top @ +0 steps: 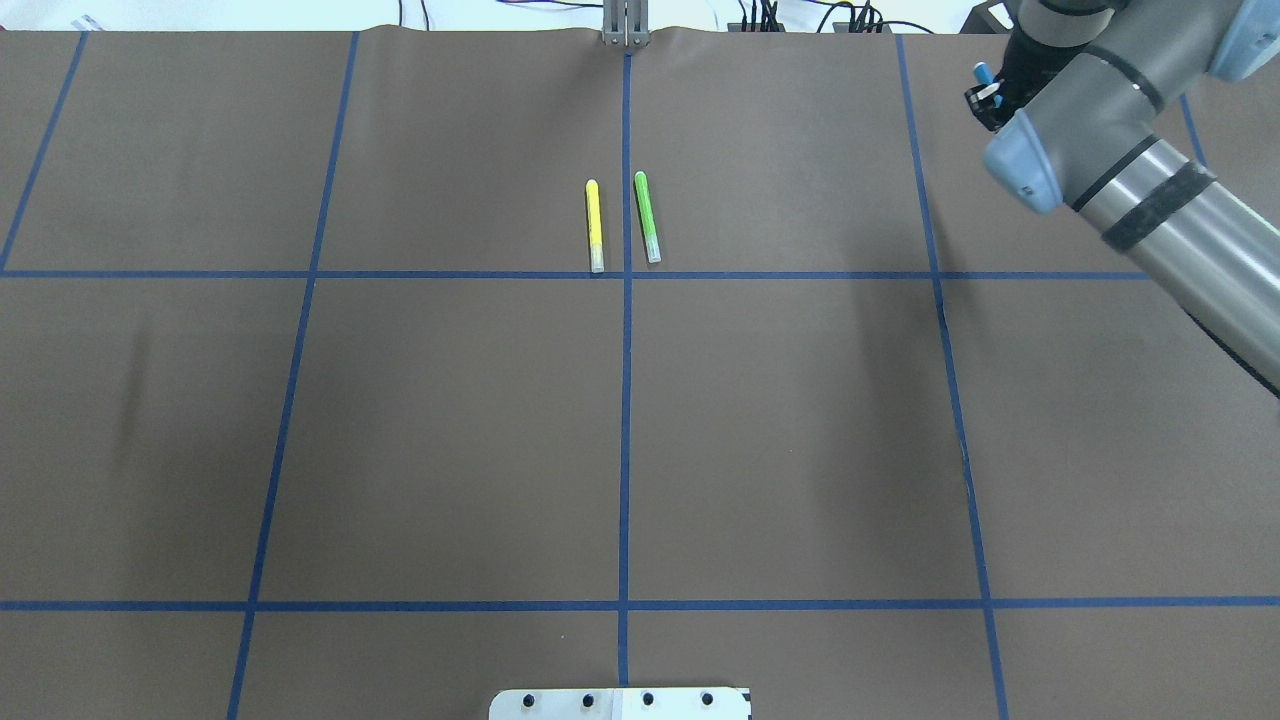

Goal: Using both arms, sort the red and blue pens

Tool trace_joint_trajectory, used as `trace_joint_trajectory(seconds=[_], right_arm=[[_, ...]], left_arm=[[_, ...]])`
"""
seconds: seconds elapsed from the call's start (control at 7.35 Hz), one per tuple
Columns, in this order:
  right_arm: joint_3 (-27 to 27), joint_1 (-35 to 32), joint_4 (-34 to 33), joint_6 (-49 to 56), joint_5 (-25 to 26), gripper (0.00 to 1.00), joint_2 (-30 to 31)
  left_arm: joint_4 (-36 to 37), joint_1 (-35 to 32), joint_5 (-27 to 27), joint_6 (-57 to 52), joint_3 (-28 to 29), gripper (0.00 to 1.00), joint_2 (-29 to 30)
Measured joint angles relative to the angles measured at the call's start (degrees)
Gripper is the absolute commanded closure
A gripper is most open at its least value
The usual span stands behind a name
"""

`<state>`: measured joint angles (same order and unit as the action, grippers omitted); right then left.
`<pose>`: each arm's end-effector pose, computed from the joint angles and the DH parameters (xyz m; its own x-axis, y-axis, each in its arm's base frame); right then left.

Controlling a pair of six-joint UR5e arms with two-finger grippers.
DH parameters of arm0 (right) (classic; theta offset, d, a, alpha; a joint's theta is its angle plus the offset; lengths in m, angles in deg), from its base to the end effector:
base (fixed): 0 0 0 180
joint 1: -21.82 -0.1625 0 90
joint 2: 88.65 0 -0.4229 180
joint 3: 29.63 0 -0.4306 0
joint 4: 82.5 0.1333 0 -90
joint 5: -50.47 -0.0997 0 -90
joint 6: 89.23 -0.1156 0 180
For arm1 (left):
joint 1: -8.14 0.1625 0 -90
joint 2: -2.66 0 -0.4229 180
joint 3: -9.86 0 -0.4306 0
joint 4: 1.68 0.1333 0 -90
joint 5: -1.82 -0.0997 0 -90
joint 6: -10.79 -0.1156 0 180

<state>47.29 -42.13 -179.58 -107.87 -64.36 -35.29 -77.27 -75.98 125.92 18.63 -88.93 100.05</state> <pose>-0.2631 -0.7312 0.4020 0.8576 -0.2037 0.4722 0.1551 0.9779 0.1401 -0.0097 -0.5746 0.5545 0.8282 -0.0345 -0.5593 0.0107 0.9989 -0.0458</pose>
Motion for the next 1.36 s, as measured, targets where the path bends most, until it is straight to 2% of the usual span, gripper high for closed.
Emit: trace_joint_trajectory(seconds=[0.27,0.41,0.68,0.82,1.09,1.36], right_arm=[[0.2,-5.1,-2.4,15.2,4.7,1.0,4.1],[0.2,-7.2,-3.0,19.5,6.7,1.0,5.9],[0.5,-11.5,-5.4,29.7,7.4,1.0,9.4],[0.6,-13.1,-6.9,33.9,7.4,1.0,10.7],[1.7,-15.8,-11.4,37.6,4.9,1.0,13.8],[4.8,-18.4,-14.6,40.2,-1.3,1.0,19.7]], left_arm=[[0.3,-2.6,-6.3,-5.9,-0.2,1.0,-2.2],[0.6,-4.9,-7.8,-8.3,-0.9,1.0,-4.6],[2.8,-10.2,-8.4,-12.5,-3.8,1.0,-11.1],[7.2,-12.5,-8.4,-13.1,-4.8,1.0,-13.0],[15.4,-15.7,-7.1,-13.1,-9.1,1.0,-19.3],[26.5,-16.4,0.9,-12.9,-12.5,1.0,-24.1]])
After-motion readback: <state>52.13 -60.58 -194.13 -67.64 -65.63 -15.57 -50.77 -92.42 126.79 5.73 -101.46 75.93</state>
